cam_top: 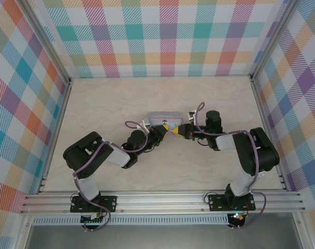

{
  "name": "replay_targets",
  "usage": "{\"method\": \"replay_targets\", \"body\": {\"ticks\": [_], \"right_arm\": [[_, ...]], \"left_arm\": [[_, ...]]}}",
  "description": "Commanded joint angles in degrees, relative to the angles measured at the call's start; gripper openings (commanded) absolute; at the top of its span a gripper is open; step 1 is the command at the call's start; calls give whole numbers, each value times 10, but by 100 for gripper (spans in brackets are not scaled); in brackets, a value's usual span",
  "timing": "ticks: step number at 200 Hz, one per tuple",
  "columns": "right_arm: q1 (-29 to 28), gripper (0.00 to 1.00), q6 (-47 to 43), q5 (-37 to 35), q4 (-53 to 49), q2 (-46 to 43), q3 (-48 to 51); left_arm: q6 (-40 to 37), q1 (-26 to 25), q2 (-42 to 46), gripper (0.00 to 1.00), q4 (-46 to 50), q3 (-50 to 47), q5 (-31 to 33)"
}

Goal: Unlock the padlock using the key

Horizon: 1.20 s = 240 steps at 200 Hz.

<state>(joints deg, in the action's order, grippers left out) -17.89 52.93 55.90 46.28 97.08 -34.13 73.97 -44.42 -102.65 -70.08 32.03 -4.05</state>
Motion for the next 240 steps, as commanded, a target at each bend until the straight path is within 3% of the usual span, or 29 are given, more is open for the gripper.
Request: {"method": "replay_targets", "body": {"ticks": [1,73,152,240], "right_arm": [[-40,0,-8,-5,32,2,-26],[-52,0,-1,-18,41,-8,-24],[-7,0,-92,-13,-119,-73,-21],[16,0,-146,-6,-190,-93,-29]], "left_arm": [[0,-26,11,0,-53,20,-74],[-4,-25,-9,0,-53,27,-79],[-39,-9,-4,0,-33,8,-119],[-70,10,-3,0,-28,12,-200]]}}
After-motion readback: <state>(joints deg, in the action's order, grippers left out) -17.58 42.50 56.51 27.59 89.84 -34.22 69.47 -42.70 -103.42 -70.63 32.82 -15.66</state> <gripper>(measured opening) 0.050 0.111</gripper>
